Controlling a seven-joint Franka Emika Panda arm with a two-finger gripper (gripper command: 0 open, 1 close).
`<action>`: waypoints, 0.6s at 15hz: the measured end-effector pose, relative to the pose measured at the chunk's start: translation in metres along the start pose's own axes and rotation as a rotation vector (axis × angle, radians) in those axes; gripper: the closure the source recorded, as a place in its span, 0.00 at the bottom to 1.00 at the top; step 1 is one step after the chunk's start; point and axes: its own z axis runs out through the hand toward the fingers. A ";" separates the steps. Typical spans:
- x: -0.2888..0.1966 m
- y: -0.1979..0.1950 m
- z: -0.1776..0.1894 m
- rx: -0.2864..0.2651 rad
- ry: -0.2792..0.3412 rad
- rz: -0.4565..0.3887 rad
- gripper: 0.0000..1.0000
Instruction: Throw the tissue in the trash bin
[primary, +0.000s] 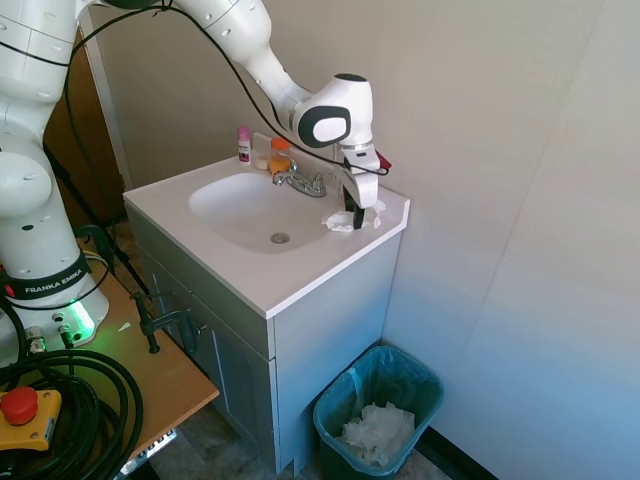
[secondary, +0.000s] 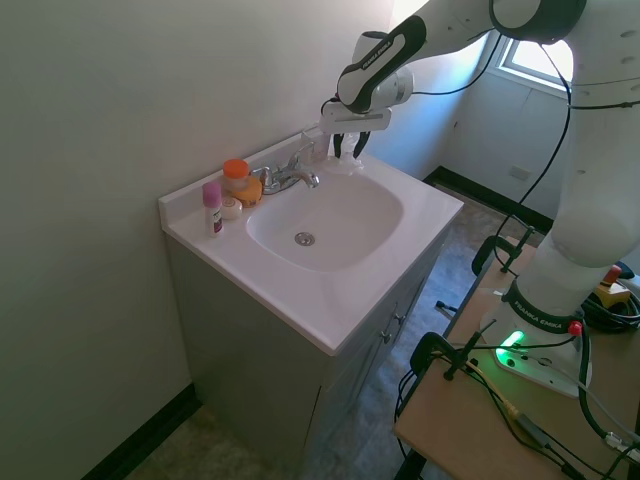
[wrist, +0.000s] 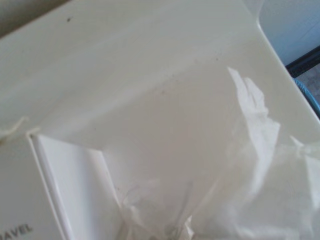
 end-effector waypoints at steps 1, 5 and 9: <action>0.002 0.000 -0.001 0.003 -0.002 0.002 1.00; 0.000 -0.001 -0.001 0.007 -0.007 -0.001 1.00; 0.005 -0.003 -0.011 0.034 -0.012 0.009 1.00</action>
